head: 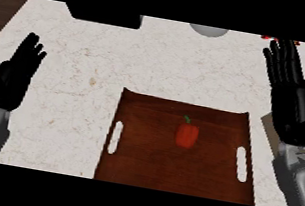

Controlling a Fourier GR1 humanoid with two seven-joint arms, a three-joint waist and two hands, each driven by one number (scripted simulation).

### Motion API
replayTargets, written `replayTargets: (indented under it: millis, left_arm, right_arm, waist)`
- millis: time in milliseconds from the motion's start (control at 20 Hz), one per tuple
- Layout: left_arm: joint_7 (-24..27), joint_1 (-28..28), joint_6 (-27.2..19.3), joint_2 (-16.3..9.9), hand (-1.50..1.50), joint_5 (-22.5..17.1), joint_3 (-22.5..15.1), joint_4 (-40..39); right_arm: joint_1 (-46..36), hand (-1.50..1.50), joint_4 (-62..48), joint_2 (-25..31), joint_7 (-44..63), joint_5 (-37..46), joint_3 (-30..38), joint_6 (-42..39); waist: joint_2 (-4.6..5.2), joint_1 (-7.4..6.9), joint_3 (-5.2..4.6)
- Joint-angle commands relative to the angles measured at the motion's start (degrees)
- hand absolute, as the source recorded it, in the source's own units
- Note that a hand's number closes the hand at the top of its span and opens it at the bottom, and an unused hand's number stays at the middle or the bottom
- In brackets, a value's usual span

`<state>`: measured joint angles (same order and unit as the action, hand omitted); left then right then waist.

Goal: Pick the bell pepper from the tray and place it in the cardboard box

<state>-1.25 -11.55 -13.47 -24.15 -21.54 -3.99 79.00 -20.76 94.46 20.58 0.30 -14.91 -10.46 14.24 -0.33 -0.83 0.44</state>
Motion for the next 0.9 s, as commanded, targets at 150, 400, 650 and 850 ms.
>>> replayTargets:
  millis: [150,400,650,850]
  left_arm:
    - [1.3,-1.5,4.5,-2.2,0.0,5.8,-7.0,4.4]
    - [1.2,-2.0,6.5,-1.4,0.0,7.3,-10.9,5.3]
    - [0.3,-2.4,7.4,-0.8,0.0,8.3,-13.4,6.0]
    - [1.1,-1.2,8.0,-0.5,0.0,9.0,-14.7,6.1]
  right_arm:
    - [9.3,-1.5,-7.4,-8.0,7.0,13.5,-6.2,19.7]
    - [16.0,-1.5,-17.4,1.4,7.9,27.3,-8.5,24.1]
    - [20.6,-1.5,-22.5,2.4,12.7,45.0,-15.9,33.3]
    - [21.5,-1.5,-23.4,2.0,21.6,56.6,-18.4,35.7]
  waist:
    - [0.21,2.43,-0.58]
    - [1.61,5.89,-1.81]
    - [0.16,4.18,-1.56]
    - [-0.34,3.35,-1.67]
